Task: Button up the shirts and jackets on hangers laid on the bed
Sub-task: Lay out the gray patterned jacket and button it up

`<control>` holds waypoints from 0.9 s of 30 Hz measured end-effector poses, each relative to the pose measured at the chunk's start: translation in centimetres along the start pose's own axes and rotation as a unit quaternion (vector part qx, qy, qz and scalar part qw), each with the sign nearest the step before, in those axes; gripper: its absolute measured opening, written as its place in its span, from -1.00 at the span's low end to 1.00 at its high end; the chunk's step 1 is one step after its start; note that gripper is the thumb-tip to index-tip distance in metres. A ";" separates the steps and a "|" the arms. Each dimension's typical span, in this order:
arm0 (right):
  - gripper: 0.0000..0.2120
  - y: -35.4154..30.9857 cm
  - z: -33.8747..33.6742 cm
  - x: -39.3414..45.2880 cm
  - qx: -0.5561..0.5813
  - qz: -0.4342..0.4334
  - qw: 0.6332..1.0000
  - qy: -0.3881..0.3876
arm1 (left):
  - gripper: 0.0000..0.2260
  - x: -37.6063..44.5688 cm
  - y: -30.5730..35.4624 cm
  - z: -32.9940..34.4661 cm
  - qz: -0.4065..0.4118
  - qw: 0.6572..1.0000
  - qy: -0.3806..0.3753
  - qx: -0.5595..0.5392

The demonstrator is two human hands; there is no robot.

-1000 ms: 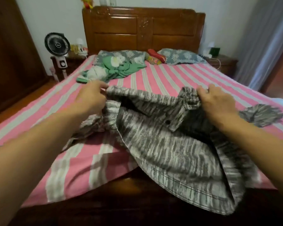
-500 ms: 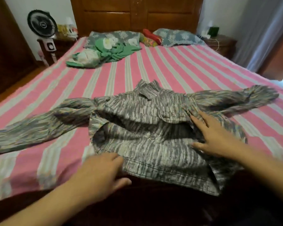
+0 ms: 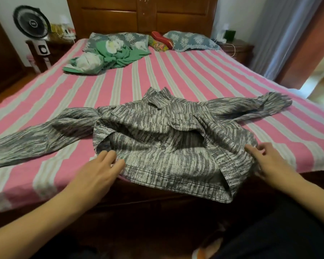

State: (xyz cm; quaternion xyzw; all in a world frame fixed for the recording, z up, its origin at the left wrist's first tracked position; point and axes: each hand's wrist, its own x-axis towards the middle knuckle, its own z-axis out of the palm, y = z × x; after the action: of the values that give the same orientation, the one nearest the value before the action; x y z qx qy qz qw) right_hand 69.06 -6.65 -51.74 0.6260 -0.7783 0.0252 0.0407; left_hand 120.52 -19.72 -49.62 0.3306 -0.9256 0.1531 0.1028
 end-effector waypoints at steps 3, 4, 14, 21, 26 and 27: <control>-0.01 1.4 -0.2 0.0 -0.003 -0.067 0.998 0.014 | -0.53 -1.8 0.5 -0.1 -0.075 0.997 -0.024 -0.027; -0.01 1.7 0.0 -0.3 0.005 -0.081 0.997 0.019 | -0.50 -2.5 0.3 0.1 -0.086 0.995 -0.025 -0.037; -0.39 2.1 0.4 0.0 -0.108 -0.105 0.988 0.017 | -0.57 -2.6 -2.5 1.5 -0.116 0.964 -0.079 -0.224; -0.62 4.4 -0.9 -2.7 -0.033 -0.180 0.980 0.075 | -0.50 -1.9 -3.2 0.3 -0.047 0.963 -0.178 -0.199; -0.85 2.1 -2.8 -0.3 -0.143 -0.125 0.969 -0.155 | -0.68 -1.3 -1.0 -1.1 0.072 0.952 -0.292 -0.058; -0.93 0.5 -3.4 0.4 -0.183 -0.109 0.956 -0.203 | -0.72 -1.4 0.1 -1.1 0.088 0.946 -0.312 -0.004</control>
State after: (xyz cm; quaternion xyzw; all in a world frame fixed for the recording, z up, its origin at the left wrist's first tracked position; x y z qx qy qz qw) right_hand 68.59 -6.66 -48.31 0.6810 -0.6884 -0.2498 -0.0015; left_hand 121.67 -18.43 -49.01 0.2789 -0.9372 0.0473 -0.2038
